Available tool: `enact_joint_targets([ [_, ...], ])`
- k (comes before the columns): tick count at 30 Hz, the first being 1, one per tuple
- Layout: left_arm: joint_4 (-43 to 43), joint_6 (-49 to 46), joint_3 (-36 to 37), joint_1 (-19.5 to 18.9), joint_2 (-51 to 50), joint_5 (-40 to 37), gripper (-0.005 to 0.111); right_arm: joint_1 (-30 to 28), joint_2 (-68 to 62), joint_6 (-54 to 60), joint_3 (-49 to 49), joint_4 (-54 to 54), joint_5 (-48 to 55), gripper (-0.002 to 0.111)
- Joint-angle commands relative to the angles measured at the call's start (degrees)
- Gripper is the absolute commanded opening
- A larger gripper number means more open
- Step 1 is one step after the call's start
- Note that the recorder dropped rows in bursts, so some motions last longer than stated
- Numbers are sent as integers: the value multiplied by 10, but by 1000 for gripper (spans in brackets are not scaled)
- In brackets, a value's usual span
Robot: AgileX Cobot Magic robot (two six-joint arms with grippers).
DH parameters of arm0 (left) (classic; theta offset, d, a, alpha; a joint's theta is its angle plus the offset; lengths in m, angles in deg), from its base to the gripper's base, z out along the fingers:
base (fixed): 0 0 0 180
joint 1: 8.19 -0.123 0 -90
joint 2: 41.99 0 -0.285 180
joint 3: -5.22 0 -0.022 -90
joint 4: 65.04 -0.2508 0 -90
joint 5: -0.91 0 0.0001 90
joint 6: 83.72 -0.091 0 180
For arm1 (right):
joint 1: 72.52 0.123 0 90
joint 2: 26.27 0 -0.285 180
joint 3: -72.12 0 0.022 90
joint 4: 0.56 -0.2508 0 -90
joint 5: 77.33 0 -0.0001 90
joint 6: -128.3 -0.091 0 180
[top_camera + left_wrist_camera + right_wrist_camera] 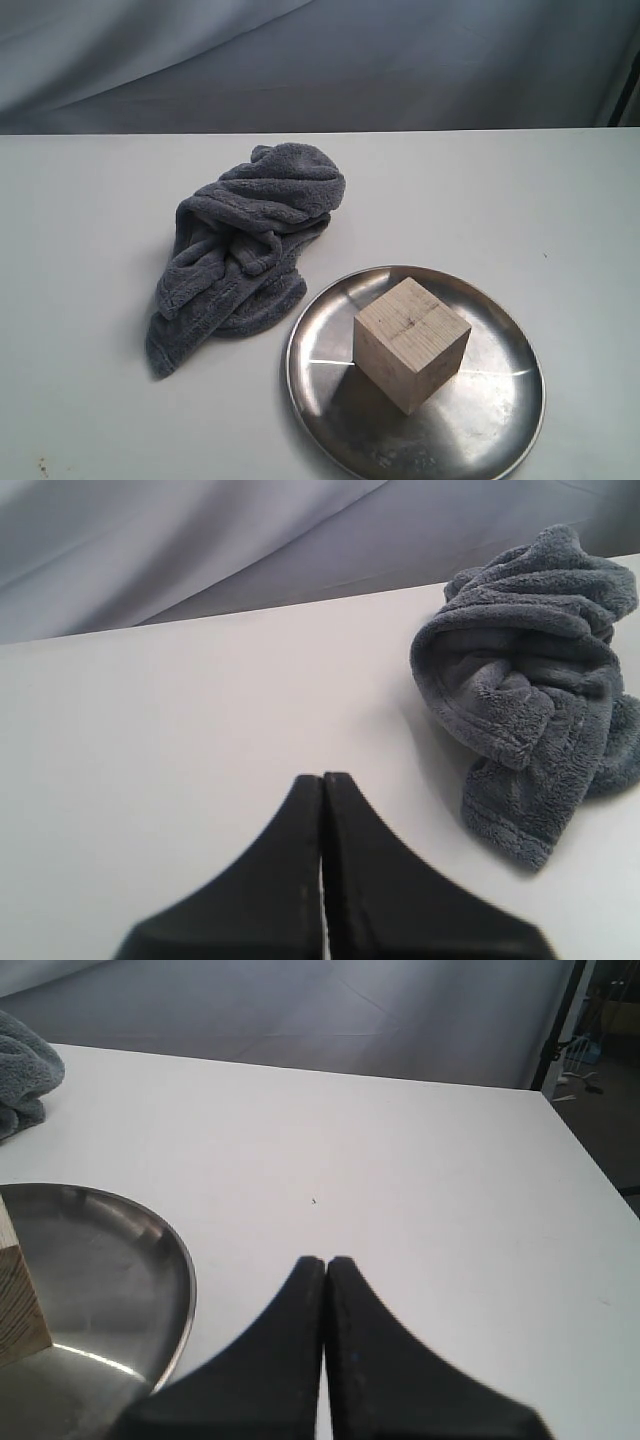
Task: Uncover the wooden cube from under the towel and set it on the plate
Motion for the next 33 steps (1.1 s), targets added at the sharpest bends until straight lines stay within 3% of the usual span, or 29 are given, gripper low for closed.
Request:
enact_joint_targets([
  [1, 4, 1, 3, -22, 2, 7, 0, 1, 3, 2, 2, -3, -5, 0],
  [6, 7, 1, 3, -57, 2, 7, 0, 1, 3, 2, 2, -3, -5, 0],
  [33, 7, 1, 3, -58, 2, 7, 0, 1, 3, 2, 2, -3, -5, 0],
])
